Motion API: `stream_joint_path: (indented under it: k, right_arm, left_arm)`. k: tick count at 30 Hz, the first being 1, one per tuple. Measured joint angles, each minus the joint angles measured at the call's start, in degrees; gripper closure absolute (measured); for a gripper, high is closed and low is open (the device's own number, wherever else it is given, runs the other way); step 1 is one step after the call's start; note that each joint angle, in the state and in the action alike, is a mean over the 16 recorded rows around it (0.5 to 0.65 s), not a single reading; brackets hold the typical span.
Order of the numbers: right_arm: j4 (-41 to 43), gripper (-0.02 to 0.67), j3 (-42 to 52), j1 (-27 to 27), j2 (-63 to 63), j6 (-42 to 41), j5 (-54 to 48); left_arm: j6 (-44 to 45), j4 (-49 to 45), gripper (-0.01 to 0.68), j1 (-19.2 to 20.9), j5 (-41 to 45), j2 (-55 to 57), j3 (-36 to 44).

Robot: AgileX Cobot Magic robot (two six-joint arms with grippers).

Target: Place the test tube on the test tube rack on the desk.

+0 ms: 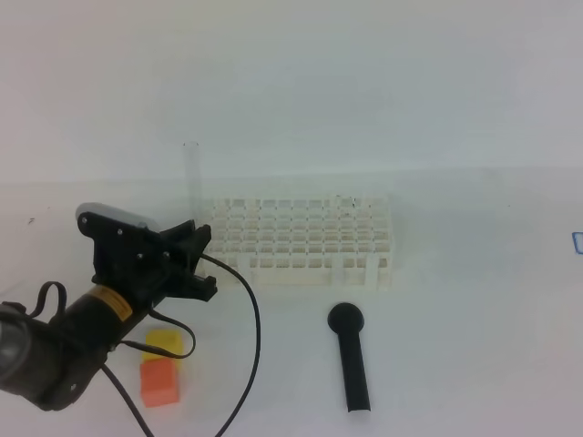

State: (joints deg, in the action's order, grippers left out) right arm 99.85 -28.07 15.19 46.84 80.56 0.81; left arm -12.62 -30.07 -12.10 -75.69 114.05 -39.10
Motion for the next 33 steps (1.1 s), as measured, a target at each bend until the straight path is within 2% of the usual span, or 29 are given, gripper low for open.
stream_joint_path:
  k: [7,12,17,23,27,33]
  right_arm:
    - [0.0,0.65,0.0,0.0,0.0,0.15,0.04]
    - [0.0,0.65,0.0,0.0,0.07,1.62,2.27]
    - [0.11,0.65,0.0,0.0,0.91,3.13,10.44]
    - [-1.62,0.643,0.0,0.0,3.5,2.68,25.54]
    - [-5.82,0.592,-0.2,0.0,5.54,-0.68,35.88]
    - [-14.71,0.42,-1.29,0.0,7.79,-6.52,44.92]
  left_arm:
    - [-1.21,-1.79,0.674,0.0,0.0,-3.4,-0.21]
    - [-7.06,-9.04,0.674,-0.64,0.0,-8.3,-0.26]
    - [-15.56,-19.8,0.673,-3.28,0.0,-14.07,-0.28]
    - [-26.2,-31.29,0.673,-9.43,0.0,-19.74,-0.28]
    - [-30.47,-34.56,0.673,-14.55,0.0,-21.97,-0.28]
    - [-33.8,-33.96,0.673,-21.38,0.0,-23.4,-0.28]
